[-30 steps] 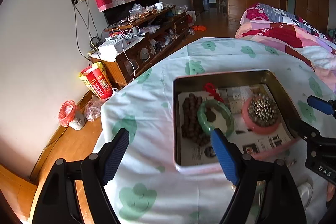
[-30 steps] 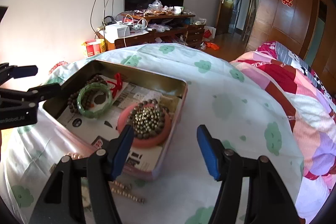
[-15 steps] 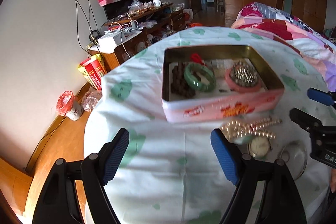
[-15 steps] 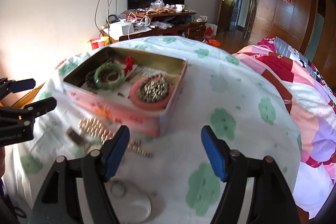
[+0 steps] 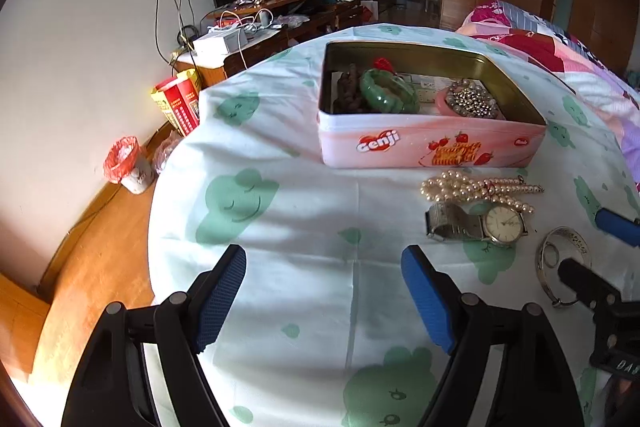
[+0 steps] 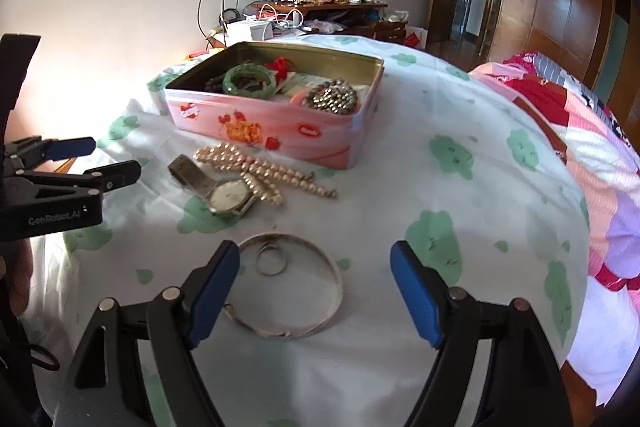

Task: Organize jewelry
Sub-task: 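Withdraw both tools toward the silver bangle and wristwatch, then grasp the silver bangle with the right tool while the left tool grasps the wristwatch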

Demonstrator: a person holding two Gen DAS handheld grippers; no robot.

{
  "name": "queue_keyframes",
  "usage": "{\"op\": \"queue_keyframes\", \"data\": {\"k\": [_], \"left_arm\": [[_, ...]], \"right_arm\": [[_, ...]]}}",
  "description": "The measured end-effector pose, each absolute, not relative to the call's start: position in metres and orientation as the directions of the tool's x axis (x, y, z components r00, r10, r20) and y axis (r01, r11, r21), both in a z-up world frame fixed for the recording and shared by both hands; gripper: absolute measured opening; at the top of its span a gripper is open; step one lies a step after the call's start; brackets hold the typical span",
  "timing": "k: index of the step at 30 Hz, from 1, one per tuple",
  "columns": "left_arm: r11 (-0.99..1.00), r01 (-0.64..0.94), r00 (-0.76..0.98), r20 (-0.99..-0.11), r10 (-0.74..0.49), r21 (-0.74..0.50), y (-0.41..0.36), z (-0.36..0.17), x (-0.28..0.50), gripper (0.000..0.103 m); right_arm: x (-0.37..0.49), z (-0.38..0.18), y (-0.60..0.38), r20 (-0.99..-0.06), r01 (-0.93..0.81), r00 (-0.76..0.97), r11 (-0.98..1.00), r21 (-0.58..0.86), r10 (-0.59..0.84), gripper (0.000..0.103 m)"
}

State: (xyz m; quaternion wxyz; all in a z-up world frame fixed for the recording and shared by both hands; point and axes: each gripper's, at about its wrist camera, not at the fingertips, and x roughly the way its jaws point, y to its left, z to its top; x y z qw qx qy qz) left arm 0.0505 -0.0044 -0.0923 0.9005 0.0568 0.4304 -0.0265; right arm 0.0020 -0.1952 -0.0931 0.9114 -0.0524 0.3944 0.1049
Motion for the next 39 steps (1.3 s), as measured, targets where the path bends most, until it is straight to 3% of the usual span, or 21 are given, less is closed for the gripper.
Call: {"op": "queue_keyframes", "data": {"k": [11, 13, 26, 37, 38, 39], "left_arm": [[0.993, 0.107, 0.635, -0.772, -0.031, 0.048, -0.009, -0.086, 0.048, 0.08], [0.992, 0.117, 0.638, -0.769, -0.043, 0.041, -0.012, -0.084, 0.047, 0.08], [0.982, 0.179, 0.608, -0.779, -0.153, -0.054, -0.038, -0.079, 0.055, 0.08], [0.982, 0.174, 0.565, -0.811, -0.155, -0.067, -0.049, -0.102, 0.08, 0.08], [0.982, 0.177, 0.569, -0.808, -0.155, -0.064, -0.049, -0.104, 0.079, 0.074], [0.98, 0.189, 0.574, -0.803, -0.162, -0.062, -0.05, -0.103, 0.077, 0.061]], "right_arm": [[-0.005, -0.109, -0.182, -0.763, -0.273, 0.626, 0.962, -0.019, 0.163, 0.08], [-0.006, -0.109, -0.184, -0.761, -0.271, 0.626, 0.962, -0.006, 0.172, 0.071], [-0.008, -0.098, -0.2, -0.728, -0.226, 0.673, 0.973, -0.034, 0.131, 0.07], [-0.006, -0.099, -0.211, -0.719, -0.201, 0.684, 0.979, -0.025, 0.122, 0.07], [-0.006, -0.099, -0.211, -0.718, -0.204, 0.685, 0.979, -0.024, 0.125, 0.07], [-0.006, -0.099, -0.211, -0.717, -0.206, 0.685, 0.978, -0.024, 0.127, 0.07]]}}
